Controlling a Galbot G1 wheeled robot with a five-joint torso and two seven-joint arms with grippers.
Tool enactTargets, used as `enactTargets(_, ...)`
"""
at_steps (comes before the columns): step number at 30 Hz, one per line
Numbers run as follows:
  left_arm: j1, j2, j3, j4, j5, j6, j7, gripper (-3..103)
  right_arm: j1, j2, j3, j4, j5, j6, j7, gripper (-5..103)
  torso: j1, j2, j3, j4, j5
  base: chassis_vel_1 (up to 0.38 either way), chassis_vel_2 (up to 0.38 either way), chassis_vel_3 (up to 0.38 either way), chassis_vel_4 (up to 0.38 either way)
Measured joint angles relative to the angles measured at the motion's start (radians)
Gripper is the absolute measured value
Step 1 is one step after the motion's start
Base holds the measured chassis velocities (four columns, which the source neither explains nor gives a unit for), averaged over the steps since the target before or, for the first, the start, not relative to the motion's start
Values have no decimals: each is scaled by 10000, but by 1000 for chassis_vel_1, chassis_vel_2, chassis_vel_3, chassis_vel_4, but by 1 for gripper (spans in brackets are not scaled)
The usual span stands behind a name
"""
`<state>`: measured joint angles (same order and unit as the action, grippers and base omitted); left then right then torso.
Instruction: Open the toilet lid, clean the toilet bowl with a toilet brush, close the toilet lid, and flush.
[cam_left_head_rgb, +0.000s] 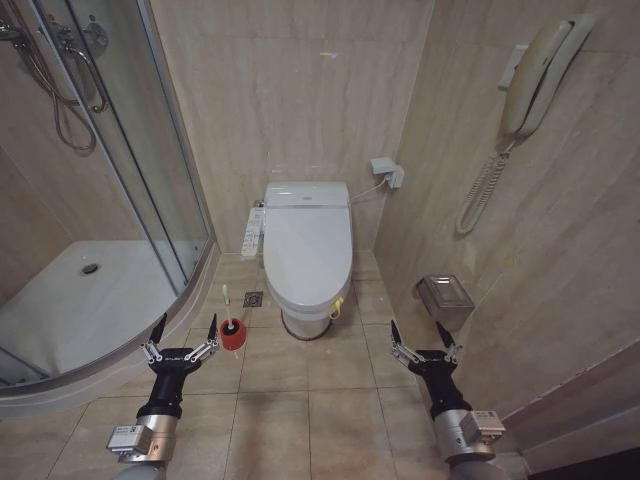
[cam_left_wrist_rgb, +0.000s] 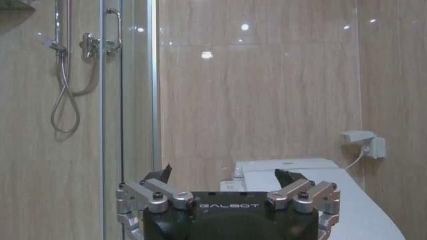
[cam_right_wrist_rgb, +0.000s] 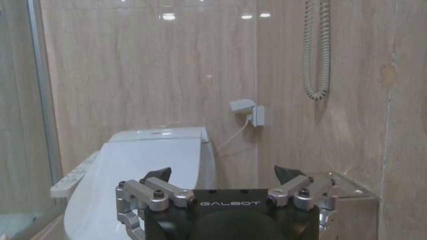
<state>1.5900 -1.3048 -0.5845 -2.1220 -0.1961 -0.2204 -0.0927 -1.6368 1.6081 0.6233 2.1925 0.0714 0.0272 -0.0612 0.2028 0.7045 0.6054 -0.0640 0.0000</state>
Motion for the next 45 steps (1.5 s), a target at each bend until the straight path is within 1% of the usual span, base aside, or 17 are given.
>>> enactTargets(13,0,0,0,0,0,0,0,100,23,0,63,-78,74,13,-91,100,0,0,0,0,0,0,0,0,0)
enactTargets(21,5,0,0,0,0,0,0,100,75,0,110,-170,283,42,-20,100,-2,1,-1,-1,0,-6,6,9,-6)
enactTargets(27,3,-1,-1,0,0,0,-1,100,57,-1,164,-173,389,42,-21,100,0,1,-1,3,1,-131,144,135,-141)
enactTargets(34,-3,0,1,0,0,0,1,100,70,0,217,-183,373,126,81,100,3,0,0,-1,-2,-210,225,226,-219)
enactTargets(36,-3,0,-3,0,0,0,-2,100,114,0,240,-215,343,187,163,100,7,-2,1,5,4,-240,242,242,-247)
enactTargets(37,-3,0,-3,0,0,0,-2,100,114,0,240,-215,343,187,163,100,7,-2,1,5,4,-240,250,235,-242)
enactTargets(38,-7,0,0,0,0,0,1,100,119,0,264,-232,335,215,172,100,9,-3,2,-3,-5,-264,250,202,-203)
enactTargets(39,-7,0,0,0,0,0,-1,100,121,0,284,-243,336,224,192,100,13,-4,5,0,0,-176,146,202,-128)
enactTargets(45,-2,0,0,0,0,0,0,100,107,0,327,-250,340,206,227,100,-1,-1,-1,0,1,-52,54,17,-26)
